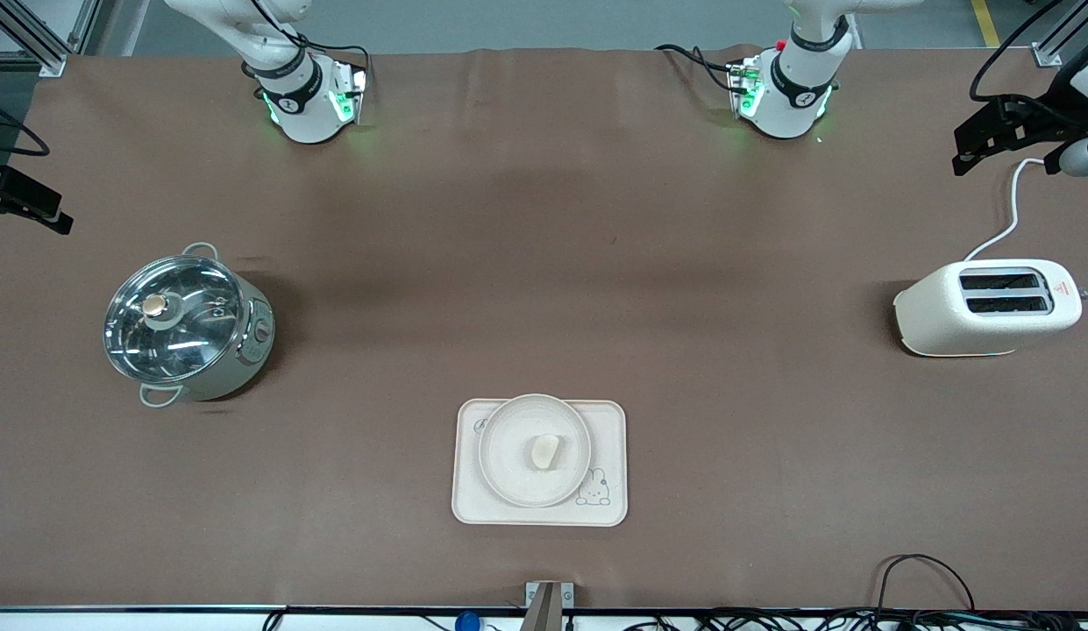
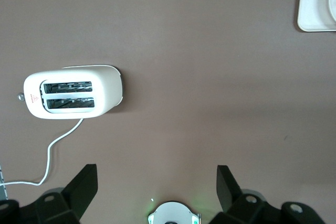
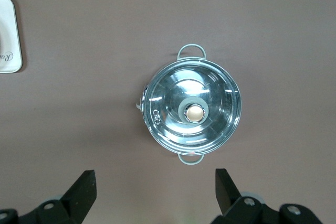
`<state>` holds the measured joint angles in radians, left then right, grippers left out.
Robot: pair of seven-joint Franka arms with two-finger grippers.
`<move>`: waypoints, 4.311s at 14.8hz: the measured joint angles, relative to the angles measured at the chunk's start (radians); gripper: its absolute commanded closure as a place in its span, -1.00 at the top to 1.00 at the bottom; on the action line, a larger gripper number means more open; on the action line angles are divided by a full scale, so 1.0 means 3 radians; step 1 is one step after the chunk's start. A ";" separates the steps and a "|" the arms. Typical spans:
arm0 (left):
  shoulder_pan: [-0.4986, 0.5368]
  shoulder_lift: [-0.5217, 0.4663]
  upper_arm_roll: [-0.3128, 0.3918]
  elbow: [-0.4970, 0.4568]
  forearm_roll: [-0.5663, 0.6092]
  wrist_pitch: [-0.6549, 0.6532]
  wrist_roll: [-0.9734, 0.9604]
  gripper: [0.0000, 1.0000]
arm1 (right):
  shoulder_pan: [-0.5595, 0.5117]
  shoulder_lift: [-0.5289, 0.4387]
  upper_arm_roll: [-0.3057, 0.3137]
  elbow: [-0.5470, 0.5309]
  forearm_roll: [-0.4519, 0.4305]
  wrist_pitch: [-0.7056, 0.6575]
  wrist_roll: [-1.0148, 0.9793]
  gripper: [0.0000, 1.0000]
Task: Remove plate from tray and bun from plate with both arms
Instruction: 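Move the right gripper past the steel pot toward the white plate, then grasp the plate rim with the right gripper while the left gripper approaches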
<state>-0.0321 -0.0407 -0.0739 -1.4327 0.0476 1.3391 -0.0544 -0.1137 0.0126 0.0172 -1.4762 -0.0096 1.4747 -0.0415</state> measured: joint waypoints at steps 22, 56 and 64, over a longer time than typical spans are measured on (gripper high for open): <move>0.0004 0.0385 0.0005 0.0008 0.0000 0.0507 0.0146 1.00 | 0.0761 0.1037 0.0056 -0.0140 0.1146 0.1366 0.0449 1.00; -0.0039 0.0903 -0.0008 0.0243 0.0000 0.0914 -0.0102 1.00 | 0.1911 0.3246 0.0028 0.0696 0.1415 0.3814 0.1469 -0.08; -0.0082 0.1010 -0.0015 0.0243 0.0000 0.1076 -0.0091 1.00 | 0.1905 0.3307 0.0006 0.0718 0.1415 0.3860 0.1192 -0.56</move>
<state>-0.0569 0.2622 -0.0784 -1.3599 0.0476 1.6620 -0.0817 0.4578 1.0046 0.0190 -1.2607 0.4149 2.6326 0.3162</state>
